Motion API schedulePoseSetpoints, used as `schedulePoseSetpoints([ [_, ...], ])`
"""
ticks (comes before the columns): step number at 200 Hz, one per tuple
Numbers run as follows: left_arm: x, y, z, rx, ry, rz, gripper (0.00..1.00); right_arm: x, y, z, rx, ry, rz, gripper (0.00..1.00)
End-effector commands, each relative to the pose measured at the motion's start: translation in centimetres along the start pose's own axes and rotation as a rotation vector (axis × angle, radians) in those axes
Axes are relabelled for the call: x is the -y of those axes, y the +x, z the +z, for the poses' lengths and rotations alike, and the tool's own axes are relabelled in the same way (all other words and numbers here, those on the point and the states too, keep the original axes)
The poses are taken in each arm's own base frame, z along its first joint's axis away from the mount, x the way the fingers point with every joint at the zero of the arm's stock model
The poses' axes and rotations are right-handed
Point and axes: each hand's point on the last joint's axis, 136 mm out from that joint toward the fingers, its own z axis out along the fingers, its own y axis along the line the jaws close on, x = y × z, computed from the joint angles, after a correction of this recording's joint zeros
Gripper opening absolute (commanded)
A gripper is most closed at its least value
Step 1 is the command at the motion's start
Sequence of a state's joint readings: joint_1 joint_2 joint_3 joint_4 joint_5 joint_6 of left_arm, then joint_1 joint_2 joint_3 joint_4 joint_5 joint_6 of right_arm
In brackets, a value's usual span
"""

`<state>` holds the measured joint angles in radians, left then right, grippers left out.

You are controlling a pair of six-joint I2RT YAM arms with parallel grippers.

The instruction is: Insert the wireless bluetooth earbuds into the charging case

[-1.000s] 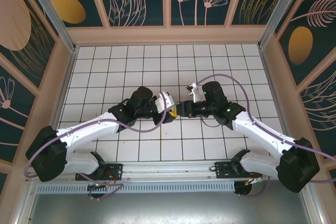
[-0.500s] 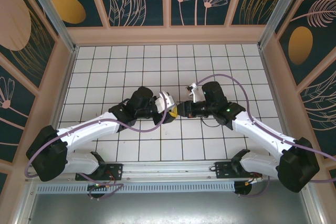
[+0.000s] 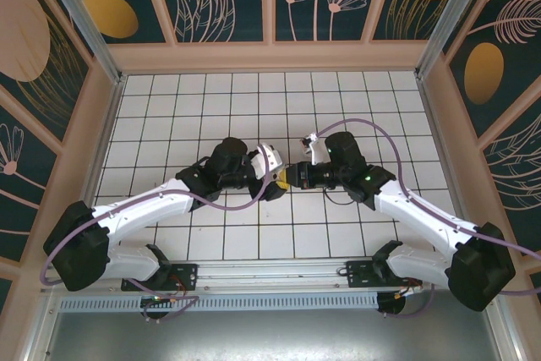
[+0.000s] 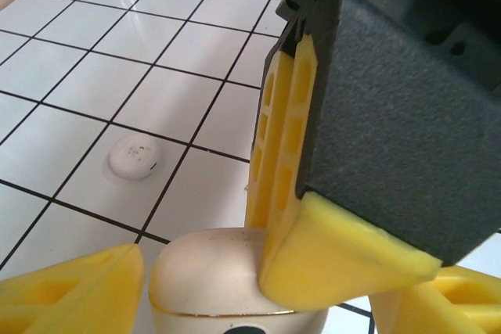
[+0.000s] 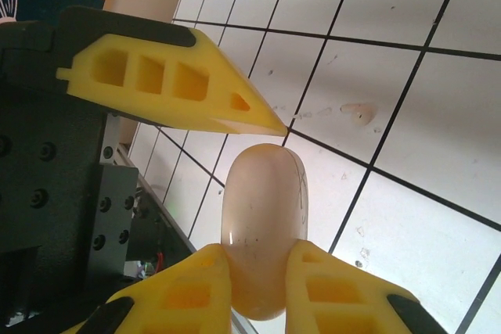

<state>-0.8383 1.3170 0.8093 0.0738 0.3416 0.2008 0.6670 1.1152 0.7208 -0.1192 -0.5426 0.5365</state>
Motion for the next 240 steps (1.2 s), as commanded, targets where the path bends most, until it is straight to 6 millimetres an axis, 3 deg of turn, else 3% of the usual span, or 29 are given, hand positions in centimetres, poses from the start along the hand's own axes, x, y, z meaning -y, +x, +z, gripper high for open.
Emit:
schedulePoseSetpoints([
  [1, 0.5, -1.4, -0.2, 0.028, 0.026, 0.021, 0.74, -0.3, -0.6, -0.4, 0.039, 0.005, -0.044, 0.16],
  [125, 0.1, -0.2, -0.9, 0.019, -0.022, 0.001, 0.82, -0.3, -1.3, -0.7, 0.064, -0.003, -0.052, 0.16],
  [240, -0.3, 0.7, -2.9, 0.093, -0.079, -0.056, 0.82, 0.3, -1.4, -1.4, 0.093, 0.03, -0.059, 0.15],
])
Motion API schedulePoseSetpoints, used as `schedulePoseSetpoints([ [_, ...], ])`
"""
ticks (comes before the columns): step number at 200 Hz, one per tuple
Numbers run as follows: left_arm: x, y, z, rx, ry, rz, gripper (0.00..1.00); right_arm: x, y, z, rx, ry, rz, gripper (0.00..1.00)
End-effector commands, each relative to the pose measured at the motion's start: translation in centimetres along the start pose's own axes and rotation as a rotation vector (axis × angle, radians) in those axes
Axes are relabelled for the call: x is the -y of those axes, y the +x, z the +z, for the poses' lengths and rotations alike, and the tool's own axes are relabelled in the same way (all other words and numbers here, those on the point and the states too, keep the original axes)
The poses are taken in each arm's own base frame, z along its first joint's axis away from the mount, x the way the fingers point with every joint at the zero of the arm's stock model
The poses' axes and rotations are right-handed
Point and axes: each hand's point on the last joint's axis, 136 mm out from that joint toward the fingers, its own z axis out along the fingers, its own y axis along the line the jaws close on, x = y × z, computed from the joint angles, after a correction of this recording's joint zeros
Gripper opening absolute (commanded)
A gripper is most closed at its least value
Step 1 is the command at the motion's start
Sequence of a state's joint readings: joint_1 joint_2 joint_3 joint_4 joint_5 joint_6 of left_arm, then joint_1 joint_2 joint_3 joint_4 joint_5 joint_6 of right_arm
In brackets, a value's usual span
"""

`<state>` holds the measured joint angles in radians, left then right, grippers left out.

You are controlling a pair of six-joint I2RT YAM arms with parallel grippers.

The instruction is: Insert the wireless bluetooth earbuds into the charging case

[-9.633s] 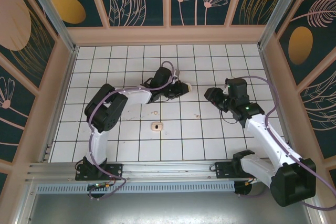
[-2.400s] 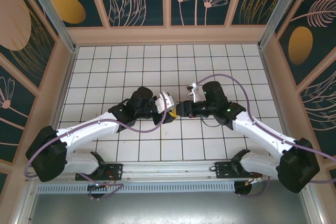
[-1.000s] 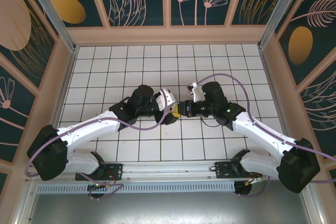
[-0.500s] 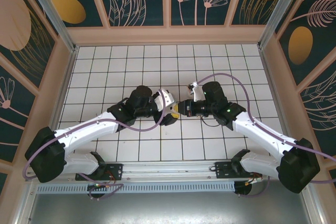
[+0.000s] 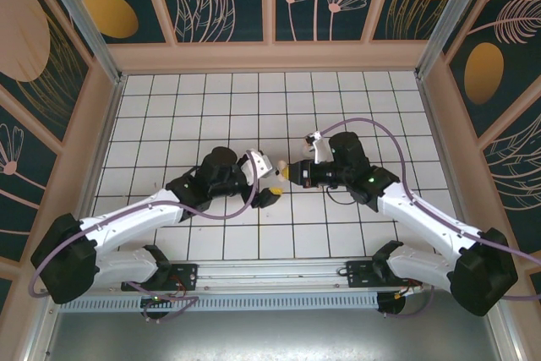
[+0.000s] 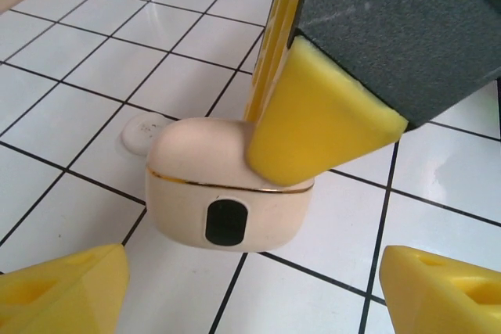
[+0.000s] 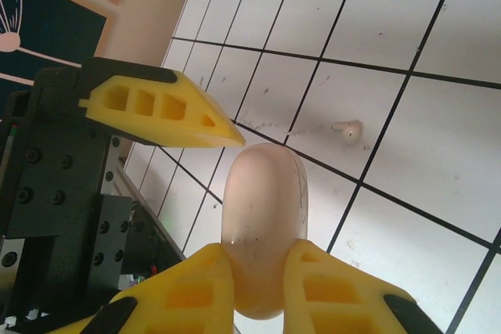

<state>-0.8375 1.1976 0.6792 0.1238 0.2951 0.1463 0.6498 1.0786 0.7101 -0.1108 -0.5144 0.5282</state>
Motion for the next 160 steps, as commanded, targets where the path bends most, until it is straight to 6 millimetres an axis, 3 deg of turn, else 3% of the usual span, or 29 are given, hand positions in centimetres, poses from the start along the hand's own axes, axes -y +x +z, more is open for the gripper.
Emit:
schedulePoseSetpoints([
  [1, -0.5, -1.0, -0.9, 0.066, -0.025, -0.015, 0.82, 0.2, -0.6, -0.6, 0.04, 0.015, -0.042, 0.15],
  [53, -3.0, -1.5, -3.2, 0.145, 0.014, -0.087, 0.81, -0.1, -1.0, -1.1, 0.056, -0.004, -0.121, 0.15],
  [95, -2.4, -1.2, -2.5, 0.072, 0.156, -0.088, 0.8, -1.2, -1.6, -2.3, 0.074, -0.052, -0.267, 0.14],
  [115, -1.1, -1.8, -2.5, 0.073, 0.255, 0.007, 0.79, -1.4, -1.5, -2.8, 0.055, -0.055, -0.34, 0.14],
  [160, -1.0, -2.8, -2.2, 0.04, 0.312, 0.115, 0.79, -2.3, -0.5, -3.6, -0.009, -0.084, -0.518, 0.15],
])
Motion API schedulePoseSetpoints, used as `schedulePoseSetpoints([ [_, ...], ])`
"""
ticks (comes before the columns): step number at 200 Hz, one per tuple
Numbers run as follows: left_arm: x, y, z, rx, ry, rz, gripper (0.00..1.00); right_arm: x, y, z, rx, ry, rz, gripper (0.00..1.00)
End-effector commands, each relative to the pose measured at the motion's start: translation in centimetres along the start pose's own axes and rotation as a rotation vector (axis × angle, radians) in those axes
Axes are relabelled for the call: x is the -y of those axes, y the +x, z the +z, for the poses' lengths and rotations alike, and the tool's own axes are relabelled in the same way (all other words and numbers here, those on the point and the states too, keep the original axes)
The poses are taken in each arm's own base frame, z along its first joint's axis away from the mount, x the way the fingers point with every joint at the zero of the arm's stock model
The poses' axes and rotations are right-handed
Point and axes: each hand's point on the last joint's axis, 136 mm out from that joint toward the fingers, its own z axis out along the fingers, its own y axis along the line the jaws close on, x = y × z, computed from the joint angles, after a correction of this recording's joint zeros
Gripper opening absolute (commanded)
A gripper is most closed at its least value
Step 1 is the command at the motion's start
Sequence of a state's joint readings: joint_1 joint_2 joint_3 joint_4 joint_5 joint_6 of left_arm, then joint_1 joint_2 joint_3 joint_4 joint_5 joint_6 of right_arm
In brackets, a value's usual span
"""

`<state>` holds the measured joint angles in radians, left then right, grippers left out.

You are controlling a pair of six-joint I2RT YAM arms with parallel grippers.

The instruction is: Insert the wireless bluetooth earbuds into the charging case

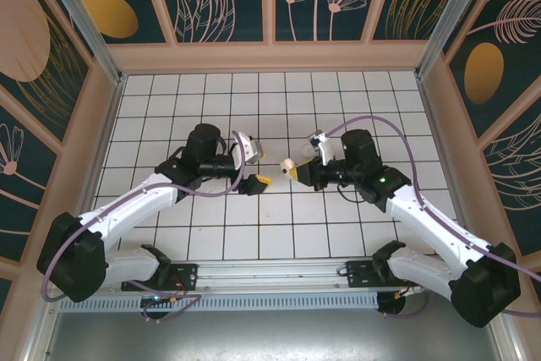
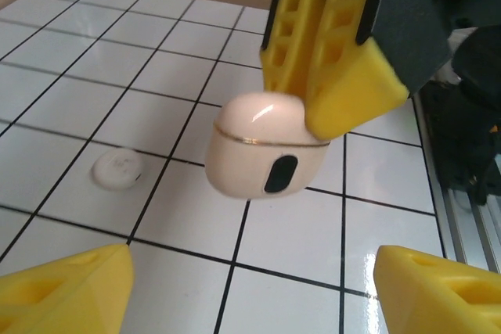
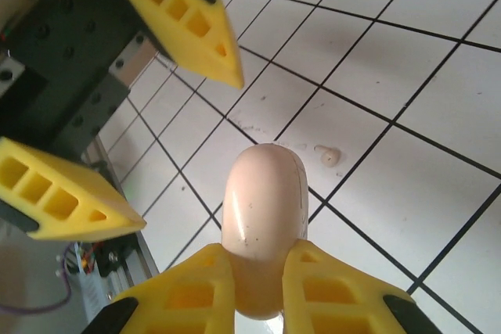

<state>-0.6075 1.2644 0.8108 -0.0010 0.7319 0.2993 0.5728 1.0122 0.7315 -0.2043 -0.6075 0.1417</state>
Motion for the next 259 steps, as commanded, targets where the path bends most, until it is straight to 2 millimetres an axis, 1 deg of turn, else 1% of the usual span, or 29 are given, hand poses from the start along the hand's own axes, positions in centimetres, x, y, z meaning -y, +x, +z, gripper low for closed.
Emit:
schedulePoseSetpoints([
  [1, 0.9, -0.6, 0.0, -0.025, 0.087, 0.086, 0.78, -1.8, -0.6, -1.2, -0.008, -0.055, -0.172, 0.15],
  [34, 0.2, -1.3, 0.2, -0.05, 0.082, 0.168, 0.78, -2.4, -0.6, -1.3, -0.036, -0.081, -0.266, 0.15],
  [44, 0.4, -0.8, 0.4, -0.06, 0.102, 0.177, 0.77, -2.6, -0.8, -1.4, -0.037, -0.093, -0.289, 0.15],
  [45, 0.3, -1.4, 0.3, -0.052, 0.1, 0.188, 0.77, -2.7, -0.8, -1.4, -0.037, -0.095, -0.292, 0.15],
  [47, 0.3, -1.8, 0.3, -0.046, 0.104, 0.198, 0.76, -2.7, -0.8, -1.4, -0.038, -0.097, -0.296, 0.15],
  [55, 0.4, -2.1, 0.3, -0.045, 0.123, 0.215, 0.75, -2.9, -0.9, -1.4, -0.038, -0.109, -0.313, 0.15],
  [78, 0.9, -1.9, 0.6, -0.062, 0.187, 0.261, 0.69, -3.5, -1.1, -1.4, -0.034, -0.139, -0.359, 0.15],
  [102, 1.3, -1.9, 0.8, -0.06, 0.224, 0.27, 0.67, -4.1, -1.3, -1.5, -0.029, -0.175, -0.409, 0.15],
  [121, 2.1, -1.9, 0.7, -0.042, 0.277, 0.292, 0.61, -4.4, -1.4, -1.5, -0.024, -0.188, -0.443, 0.14],
  [143, 2.5, -1.7, 0.7, -0.043, 0.309, 0.297, 0.56, -4.6, -1.5, -1.5, -0.02, -0.2, -0.484, 0.14],
  [164, 2.6, -2.0, 0.6, -0.034, 0.319, 0.296, 0.53, -4.9, -1.7, -1.6, -0.008, -0.217, -0.529, 0.14],
  [192, 2.8, -2.2, 0.6, -0.022, 0.339, 0.291, 0.43, -5.0, -2.0, -1.5, 0.001, -0.223, -0.555, 0.14],
  [241, 3.0, -2.2, 0.8, -0.017, 0.357, 0.279, 0.39, -5.1, -2.1, -0.8, -0.015, -0.251, -0.563, 0.14],
  [259, 3.0, -2.2, 0.7, -0.018, 0.355, 0.28, 0.31, -5.1, -2.3, -0.7, -0.01, -0.256, -0.57, 0.14],
])
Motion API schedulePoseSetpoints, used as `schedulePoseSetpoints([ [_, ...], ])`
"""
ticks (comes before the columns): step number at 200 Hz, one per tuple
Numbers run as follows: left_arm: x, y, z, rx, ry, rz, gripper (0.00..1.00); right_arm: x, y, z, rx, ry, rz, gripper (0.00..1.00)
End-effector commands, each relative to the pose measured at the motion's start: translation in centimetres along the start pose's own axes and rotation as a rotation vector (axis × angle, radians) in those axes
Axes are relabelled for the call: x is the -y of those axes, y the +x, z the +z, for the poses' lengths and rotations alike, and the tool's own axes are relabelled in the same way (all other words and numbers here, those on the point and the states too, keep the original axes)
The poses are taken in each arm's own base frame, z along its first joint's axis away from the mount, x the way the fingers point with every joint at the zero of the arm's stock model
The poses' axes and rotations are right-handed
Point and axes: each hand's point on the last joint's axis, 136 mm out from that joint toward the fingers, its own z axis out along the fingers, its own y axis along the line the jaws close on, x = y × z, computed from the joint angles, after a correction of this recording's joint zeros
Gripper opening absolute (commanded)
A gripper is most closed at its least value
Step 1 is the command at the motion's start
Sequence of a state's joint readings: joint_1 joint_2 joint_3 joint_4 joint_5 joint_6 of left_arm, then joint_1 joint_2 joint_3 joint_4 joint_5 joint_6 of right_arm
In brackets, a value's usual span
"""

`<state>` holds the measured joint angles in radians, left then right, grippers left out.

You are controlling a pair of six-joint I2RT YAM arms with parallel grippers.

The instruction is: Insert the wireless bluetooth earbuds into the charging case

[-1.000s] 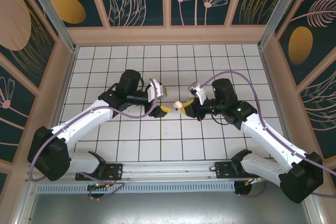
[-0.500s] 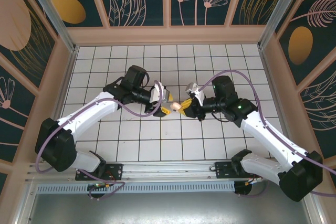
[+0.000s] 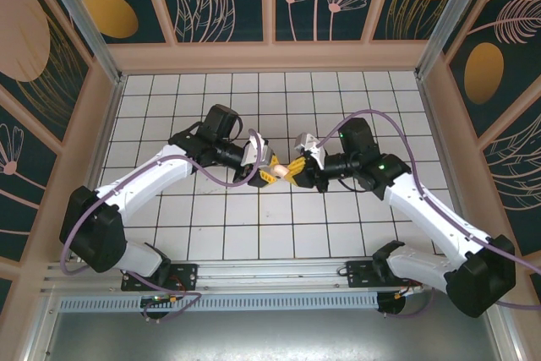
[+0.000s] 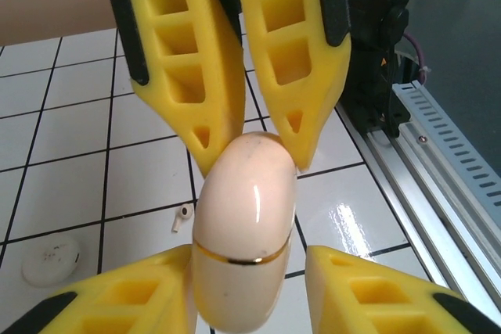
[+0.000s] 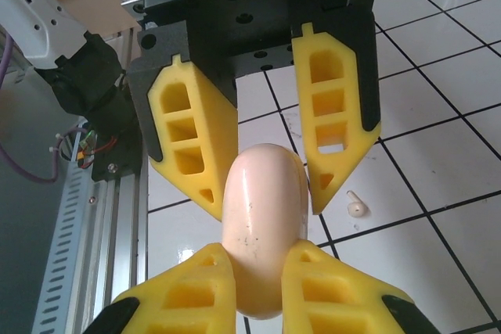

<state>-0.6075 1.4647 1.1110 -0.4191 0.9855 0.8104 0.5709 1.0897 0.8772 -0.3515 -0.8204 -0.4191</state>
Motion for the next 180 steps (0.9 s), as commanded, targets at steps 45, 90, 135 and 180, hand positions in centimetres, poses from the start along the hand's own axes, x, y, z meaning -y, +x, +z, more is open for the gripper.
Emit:
schedulePoseSetpoints([
  [45, 0.2, -0.5, -0.2, 0.013, 0.017, 0.011, 0.2, 0.1, -2.1, -0.2, 0.044, -0.005, -0.079, 0.16],
  [90, -1.0, -1.8, -0.5, 0.098, -0.08, -0.055, 0.21, 1.8, -2.5, -2.3, 0.125, 0.194, -0.048, 0.46],
  [135, -0.2, -3.4, -1.2, 0.299, -0.126, -0.114, 0.21, 0.1, -2.5, -4.1, 0.279, 0.236, -0.091, 0.64],
  [180, 0.1, -3.8, -1.6, 0.362, -0.128, -0.174, 0.2, -0.6, -2.5, -3.3, 0.287, 0.163, -0.089, 0.66],
])
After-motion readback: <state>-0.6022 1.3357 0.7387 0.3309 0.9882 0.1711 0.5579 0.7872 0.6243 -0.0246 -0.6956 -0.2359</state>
